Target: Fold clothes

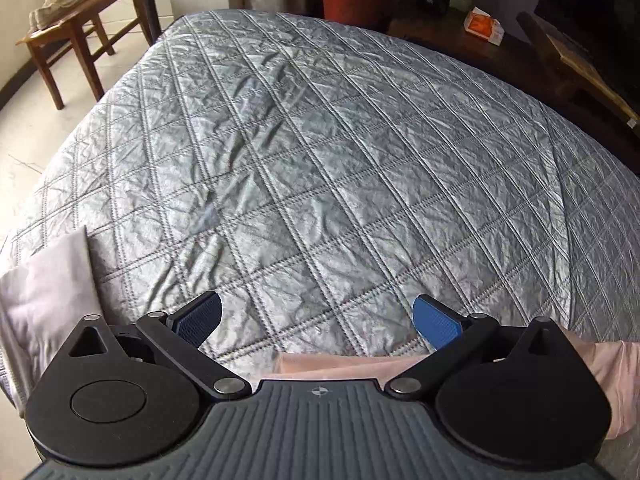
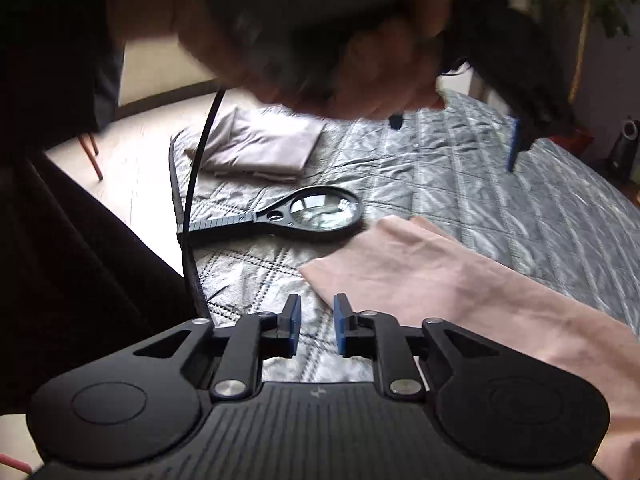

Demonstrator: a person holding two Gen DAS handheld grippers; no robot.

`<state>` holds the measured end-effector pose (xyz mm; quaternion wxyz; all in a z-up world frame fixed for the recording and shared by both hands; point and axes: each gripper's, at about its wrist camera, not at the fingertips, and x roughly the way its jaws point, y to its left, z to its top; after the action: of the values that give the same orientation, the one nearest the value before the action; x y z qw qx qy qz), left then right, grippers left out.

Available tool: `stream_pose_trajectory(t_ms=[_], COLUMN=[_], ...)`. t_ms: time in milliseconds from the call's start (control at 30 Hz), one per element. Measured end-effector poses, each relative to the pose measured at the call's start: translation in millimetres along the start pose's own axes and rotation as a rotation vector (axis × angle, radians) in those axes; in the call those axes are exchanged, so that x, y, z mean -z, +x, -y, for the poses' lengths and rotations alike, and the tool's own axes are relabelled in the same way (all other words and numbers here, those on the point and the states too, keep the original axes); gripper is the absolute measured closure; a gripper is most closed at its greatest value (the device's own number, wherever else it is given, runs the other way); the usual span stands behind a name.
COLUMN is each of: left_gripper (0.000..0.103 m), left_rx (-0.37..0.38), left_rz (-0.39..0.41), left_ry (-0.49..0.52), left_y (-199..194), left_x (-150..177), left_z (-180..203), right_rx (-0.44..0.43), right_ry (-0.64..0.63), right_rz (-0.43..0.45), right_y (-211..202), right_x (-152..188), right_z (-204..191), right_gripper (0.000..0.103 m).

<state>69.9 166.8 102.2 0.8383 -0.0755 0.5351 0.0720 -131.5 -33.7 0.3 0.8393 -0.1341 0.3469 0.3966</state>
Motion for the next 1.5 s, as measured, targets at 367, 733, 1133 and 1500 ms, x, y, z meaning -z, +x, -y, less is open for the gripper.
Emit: stream_pose_trajectory(t_ms=[367,733,1133,1500], left_gripper=[0.0,0.0,0.0,0.0], left_rx=[0.022,0.006,-0.001,0.004], left_rz=[-0.096,-0.125,-0.071,-0.066], left_ry=[0.305,0.443,0.504,0.513], left_y=[26.3,31.8,24.4,24.4], left_x=[59.3,91.9,108.9,110.9], left_z=[94.4,126.0,132.9,130.3], right_rx=[0.561,0.283,0.377,0.189], right_ry=[0.125,0.979,1.2,1.56], right_rz=[-0.178,0.028,0.142,0.272], right_y=[-128.4,-158.1,-155.9,-157.4], right_x=[93.1,171.2,191.9,210.0], right_z=[158.4,244.4,262.1,261.4], right_gripper=[0.075,0.075,0.101,0.084])
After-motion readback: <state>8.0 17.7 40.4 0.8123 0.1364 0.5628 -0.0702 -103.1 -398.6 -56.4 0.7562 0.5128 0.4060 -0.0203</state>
